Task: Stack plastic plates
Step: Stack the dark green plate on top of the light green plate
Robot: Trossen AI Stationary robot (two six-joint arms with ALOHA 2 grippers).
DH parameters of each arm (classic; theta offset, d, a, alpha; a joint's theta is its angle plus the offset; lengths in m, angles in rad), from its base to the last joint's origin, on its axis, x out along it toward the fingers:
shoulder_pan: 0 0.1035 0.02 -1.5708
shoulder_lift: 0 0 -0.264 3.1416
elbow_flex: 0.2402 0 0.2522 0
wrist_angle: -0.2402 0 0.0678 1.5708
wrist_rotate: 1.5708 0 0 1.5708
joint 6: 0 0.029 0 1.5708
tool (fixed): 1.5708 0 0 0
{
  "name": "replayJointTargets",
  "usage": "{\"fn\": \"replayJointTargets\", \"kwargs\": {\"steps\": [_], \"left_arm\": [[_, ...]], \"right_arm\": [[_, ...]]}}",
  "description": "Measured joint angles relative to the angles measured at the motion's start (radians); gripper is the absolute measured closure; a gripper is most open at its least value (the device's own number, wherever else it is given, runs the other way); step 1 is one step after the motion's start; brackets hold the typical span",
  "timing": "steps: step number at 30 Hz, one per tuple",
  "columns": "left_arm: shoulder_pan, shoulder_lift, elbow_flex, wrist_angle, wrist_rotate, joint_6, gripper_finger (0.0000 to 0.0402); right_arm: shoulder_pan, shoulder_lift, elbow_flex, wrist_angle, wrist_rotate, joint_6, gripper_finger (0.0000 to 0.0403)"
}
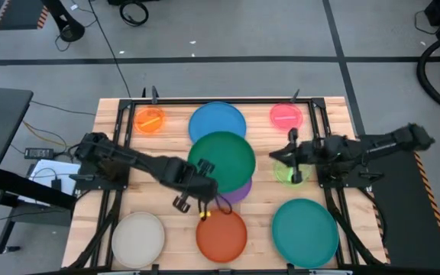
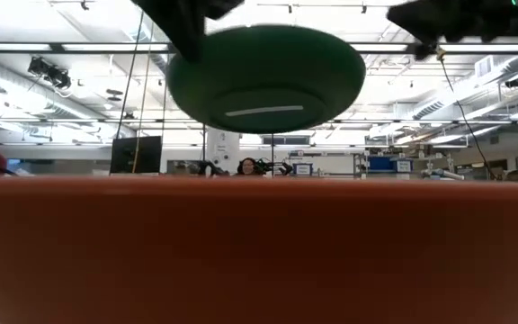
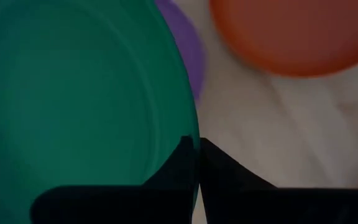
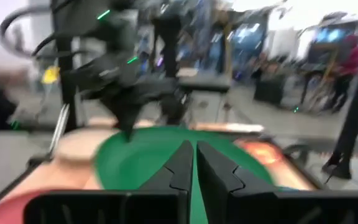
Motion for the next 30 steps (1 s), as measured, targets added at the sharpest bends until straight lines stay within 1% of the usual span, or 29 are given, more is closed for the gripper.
{"fn": "replayJointTargets", "kwargs": {"steps": [1, 3, 5, 6, 10, 12, 14, 16, 18, 21, 26, 30], "left_arm": [[0.015, 0.0, 0.0, 0.002, 0.006, 0.022, 0.0389], [0.044, 0.0, 0.0, 0.021, 0.052, 0.057, 0.0389], [0.067, 0.0, 0.0, 0.044, 0.093, 0.094, 0.0389], [0.076, 0.0, 0.0, 0.045, 0.095, 0.111, 0.0389], [0.1, 0.0, 0.0, 0.04, 0.096, 0.145, 0.0389], [0.103, 0.0, 0.0, 0.04, 0.093, 0.168, 0.0389], [0.097, 0.0, 0.0, 0.048, 0.09, 0.22, 0.0389], [0.093, 0.0, 0.0, 0.069, 0.094, 0.258, 0.0389], [0.088, 0.0, 0.0, 0.085, 0.096, 0.266, 0.0389], [0.09, 0.0, 0.0, 0.084, 0.096, 0.265, 0.0389], [0.092, 0.0, 0.0, 0.129, 0.07, 0.259, 0.0389], [0.096, 0.0, 0.0, 0.121, 0.072, 0.259, 0.0389]], "right_arm": [[0.033, 0.055, 0.052, -0.056, 0.024, -0.009, 0.0364], [0.1, 0.171, 0.178, -0.212, 0.096, -0.027, 0.0351], [0.159, 0.274, 0.32, -0.41, 0.169, -0.035, 0.0337], [0.187, 0.327, 0.399, -0.517, 0.195, -0.035, 0.0328], [0.255, 0.501, 0.682, -0.904, 0.241, 0.014, 0.0292], [0.269, 0.571, 0.79, -1.053, 0.246, 0.026, 0.0271], [0.271, 0.631, 0.87, -1.161, 0.247, 0.025, 0.0248], [0.262, 0.681, 0.919, -1.21, 0.245, -0.002, 0.0226], [0.254, 0.72, 0.942, -1.227, 0.217, -0.043, 0.0208], [0.24, 0.763, 0.952, -1.216, 0.191, -0.073, 0.0194], [0.217, 0.818, 0.952, -1.251, 0.158, -0.077, 0.0203], [0.213, 0.828, 0.951, -1.247, 0.176, -0.077, 0.0221]]}}
